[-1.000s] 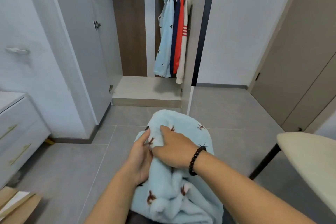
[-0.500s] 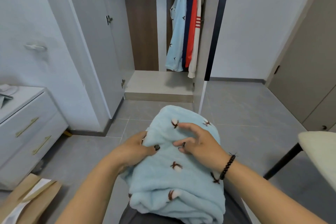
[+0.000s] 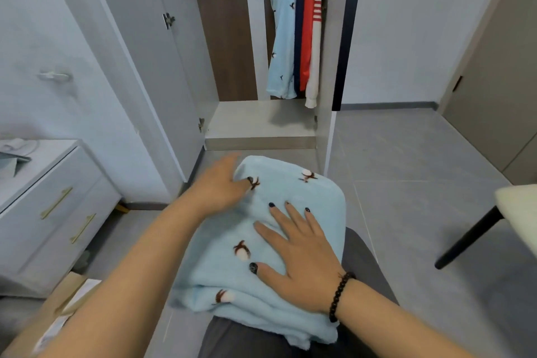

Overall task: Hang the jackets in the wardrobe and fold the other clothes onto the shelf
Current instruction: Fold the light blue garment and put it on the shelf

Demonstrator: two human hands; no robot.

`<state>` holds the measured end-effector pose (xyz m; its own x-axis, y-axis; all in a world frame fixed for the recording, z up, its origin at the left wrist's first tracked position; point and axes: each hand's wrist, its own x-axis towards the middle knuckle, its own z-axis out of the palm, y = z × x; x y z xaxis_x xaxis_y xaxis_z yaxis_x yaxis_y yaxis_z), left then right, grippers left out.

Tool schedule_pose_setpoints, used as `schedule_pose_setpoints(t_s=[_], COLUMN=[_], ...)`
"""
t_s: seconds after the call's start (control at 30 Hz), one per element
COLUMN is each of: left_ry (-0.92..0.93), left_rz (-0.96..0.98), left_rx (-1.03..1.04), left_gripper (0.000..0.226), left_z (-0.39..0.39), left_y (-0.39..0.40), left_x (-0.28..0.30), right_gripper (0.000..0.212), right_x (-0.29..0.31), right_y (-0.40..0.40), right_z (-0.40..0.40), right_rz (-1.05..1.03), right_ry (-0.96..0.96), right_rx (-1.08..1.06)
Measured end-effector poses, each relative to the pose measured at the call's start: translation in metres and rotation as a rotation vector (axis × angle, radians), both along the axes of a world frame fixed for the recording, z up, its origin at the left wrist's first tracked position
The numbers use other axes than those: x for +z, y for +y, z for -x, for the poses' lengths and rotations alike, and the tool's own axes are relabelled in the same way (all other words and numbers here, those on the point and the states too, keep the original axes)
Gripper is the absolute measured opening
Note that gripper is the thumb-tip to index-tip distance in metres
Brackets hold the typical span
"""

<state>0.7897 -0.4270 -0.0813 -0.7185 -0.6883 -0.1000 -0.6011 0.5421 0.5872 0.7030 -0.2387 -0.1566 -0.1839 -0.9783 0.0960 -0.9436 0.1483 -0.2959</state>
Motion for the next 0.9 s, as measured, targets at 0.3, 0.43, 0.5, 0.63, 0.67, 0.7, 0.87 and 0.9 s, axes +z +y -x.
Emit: schedule_pose_setpoints(t_s=[0.3, 0.43, 0.5, 0.63, 0.67, 0.7, 0.87, 0.9], left_ry=[-0.267, -0.408, -0.404, -0.270, -0.286, -0.305, 0.034, 0.115], left_rz=[0.137, 0.365, 0.448, 0.326, 0.304, 0.296, 0.194, 0.168], left_rx=[-0.152, -0.170, -0.259, -0.610, -0.659, -0.679, -0.370, -0.288], left_gripper=[0.051, 0.048, 0.054, 0.082, 0.083, 0.083, 0.062, 0.054], left_z=[0.031, 0.032, 0.041, 0.059, 0.062, 0.062, 0.038, 0.029], left_y=[-0.012, -0.024, -0.027, -0.024, -0.025, -0.027, -0.038, -0.038], left_x=[-0.072, -0.063, -0.053, -0.044, -0.046, -0.049, -0.057, -0.057], right_gripper=[0.067, 0.059, 0.057, 0.062, 0.066, 0.070, 0.087, 0.086], right_x=[-0.024, -0.035, -0.037, -0.040, -0.041, -0.043, -0.054, -0.053], right_y=[0.003, 0.006, 0.012, 0.024, 0.028, 0.032, 0.052, 0.052], right_z=[-0.024, -0.039, -0.039, -0.025, -0.019, -0.014, 0.004, 0.006], right_rz=[0.194, 0.436, 0.518, 0.468, 0.433, 0.393, 0.323, 0.339], right_ry=[-0.027, -0.209, -0.338, -0.539, -0.608, -0.675, -0.765, -0.754], right_rx=[-0.056, -0.029, -0.017, -0.049, -0.091, -0.131, -0.088, -0.054])
